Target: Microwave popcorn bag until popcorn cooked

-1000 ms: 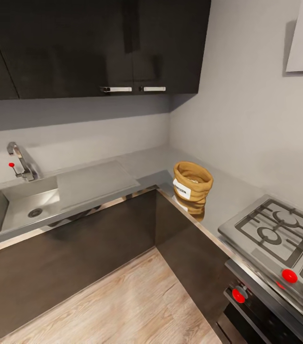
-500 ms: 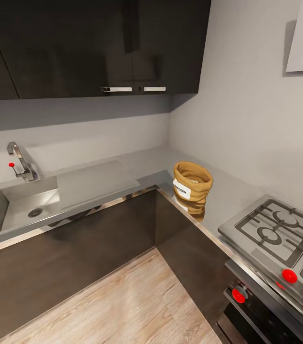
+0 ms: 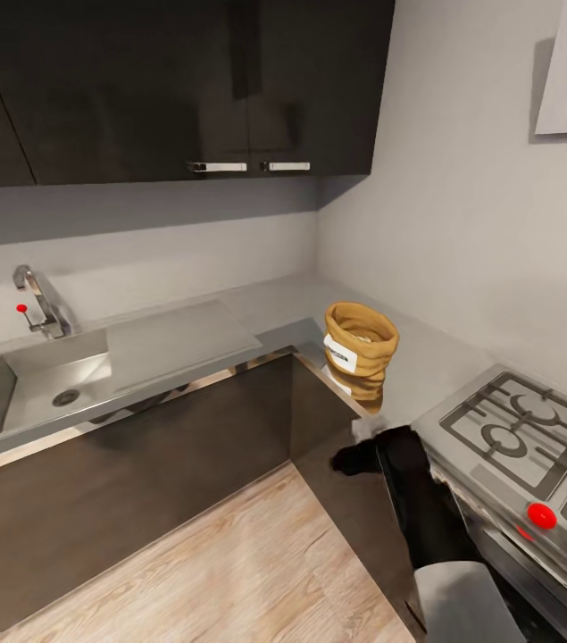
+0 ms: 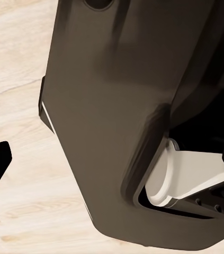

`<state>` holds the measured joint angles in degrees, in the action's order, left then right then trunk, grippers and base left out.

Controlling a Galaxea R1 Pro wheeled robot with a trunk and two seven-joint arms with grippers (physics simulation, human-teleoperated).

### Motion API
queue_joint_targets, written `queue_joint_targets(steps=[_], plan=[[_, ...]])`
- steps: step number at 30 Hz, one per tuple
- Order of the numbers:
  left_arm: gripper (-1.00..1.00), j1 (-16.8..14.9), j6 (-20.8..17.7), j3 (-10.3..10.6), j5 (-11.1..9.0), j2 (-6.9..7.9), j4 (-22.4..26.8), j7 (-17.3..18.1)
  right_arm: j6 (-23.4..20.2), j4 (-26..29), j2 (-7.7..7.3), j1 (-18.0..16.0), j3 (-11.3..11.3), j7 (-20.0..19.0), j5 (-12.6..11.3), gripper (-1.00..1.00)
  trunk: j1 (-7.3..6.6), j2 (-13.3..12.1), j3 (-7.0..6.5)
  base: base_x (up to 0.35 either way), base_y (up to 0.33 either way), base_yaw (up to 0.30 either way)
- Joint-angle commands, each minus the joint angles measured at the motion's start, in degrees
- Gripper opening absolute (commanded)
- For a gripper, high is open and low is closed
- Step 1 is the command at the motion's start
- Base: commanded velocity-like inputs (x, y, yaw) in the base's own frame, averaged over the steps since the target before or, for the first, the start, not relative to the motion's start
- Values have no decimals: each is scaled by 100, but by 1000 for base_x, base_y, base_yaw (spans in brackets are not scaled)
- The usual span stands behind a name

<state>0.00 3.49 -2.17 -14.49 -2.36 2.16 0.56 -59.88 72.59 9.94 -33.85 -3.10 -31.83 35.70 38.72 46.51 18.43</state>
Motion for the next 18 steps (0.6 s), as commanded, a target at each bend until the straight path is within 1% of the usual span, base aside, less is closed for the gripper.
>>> queue_joint_targets(steps=[1, 4, 6, 8, 11, 13, 15, 16, 17, 18], plan=[[100, 0, 12, -20, -18, -1, 4, 6, -12, 10, 6, -204, -5, -62, 62, 100, 1, 5, 7, 0, 0, 0], [100, 0, 12, -20, -18, -1, 4, 6, -12, 8, 6, -713, 1, -65, 60, 100, 1, 5, 7, 0, 0, 0], [100, 0, 12, -20, -18, -1, 4, 6, -12, -6, 6, -988, 2, -62, 62, 100, 1, 5, 7, 0, 0, 0], [100, 0, 12, -20, -18, -1, 4, 6, -12, -38, 6, -1437, 0, -55, 83, 100, 1, 5, 7, 0, 0, 0], [100, 0, 12, -20, -18, -1, 4, 6, -12, -61, 6, -1863, -17, -40, 96, 100, 1, 5, 7, 0, 0, 0], [100, 0, 12, -20, -23, -3, 4, 6, -12, -118, 6, -2271, -22, -29, 102, 100, 1, 5, 7, 0, 0, 0], [100, 0, 18, -16, -20, -10, 4, 6, -12, -325, 6, -2684, -40, -23, 104, 100, 1, 5, 7, 0, 0, 0], [100, 0, 19, -13, -19, -15, 9, 6, -12, -597, -9, -2942, -56, 10, 104, 100, 1, 5, 7, 0, 0, 0], [100, 0, 20, -12, -19, -16, 10, 6, -12, -773, -124, -3064, -60, 31, 104, 100, 1, 5, 7, 0, 0, 0], [100, 0, 20, -12, -17, -17, 13, 6, -12, -1072, -319, -3247, -64, 55, 100, 100, 1, 5, 7, 0, 0, 0]])
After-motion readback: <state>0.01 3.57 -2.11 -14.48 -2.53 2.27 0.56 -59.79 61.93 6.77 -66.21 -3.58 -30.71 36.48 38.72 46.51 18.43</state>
